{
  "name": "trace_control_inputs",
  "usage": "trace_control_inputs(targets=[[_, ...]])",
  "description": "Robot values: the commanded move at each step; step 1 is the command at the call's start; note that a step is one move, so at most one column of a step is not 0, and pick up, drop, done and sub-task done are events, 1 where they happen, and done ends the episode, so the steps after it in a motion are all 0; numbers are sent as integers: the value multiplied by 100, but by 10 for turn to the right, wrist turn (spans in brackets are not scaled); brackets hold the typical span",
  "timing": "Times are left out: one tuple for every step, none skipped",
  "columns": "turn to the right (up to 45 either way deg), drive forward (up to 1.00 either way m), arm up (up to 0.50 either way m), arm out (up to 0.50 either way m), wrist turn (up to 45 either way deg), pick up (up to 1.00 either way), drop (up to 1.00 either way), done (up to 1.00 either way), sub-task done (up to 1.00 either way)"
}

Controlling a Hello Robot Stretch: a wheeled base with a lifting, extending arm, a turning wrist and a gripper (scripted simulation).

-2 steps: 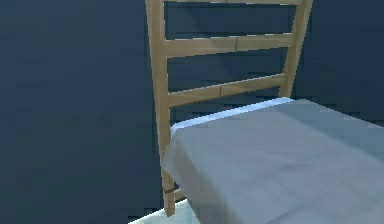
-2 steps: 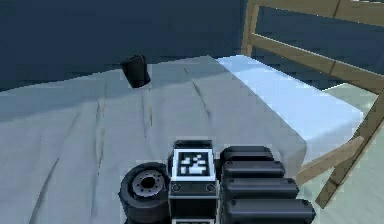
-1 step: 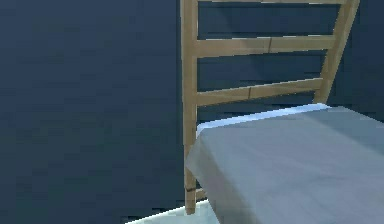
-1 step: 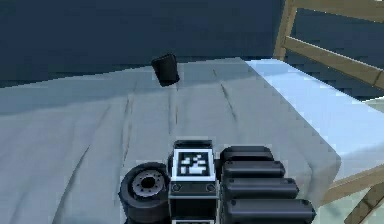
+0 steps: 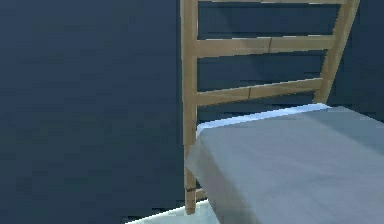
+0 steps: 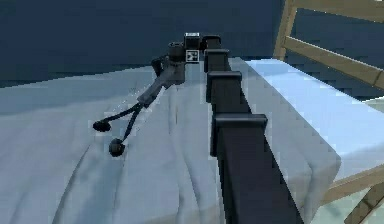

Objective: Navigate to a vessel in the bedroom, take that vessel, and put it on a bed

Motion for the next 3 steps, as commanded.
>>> trace_control_inputs(targets=[[0, 0, 0, 0, 450, 0, 0, 0, 0], [0, 0, 0, 0, 450, 0, 0, 0, 0], [0, 0, 0, 0, 240, 0, 0, 0, 0]])
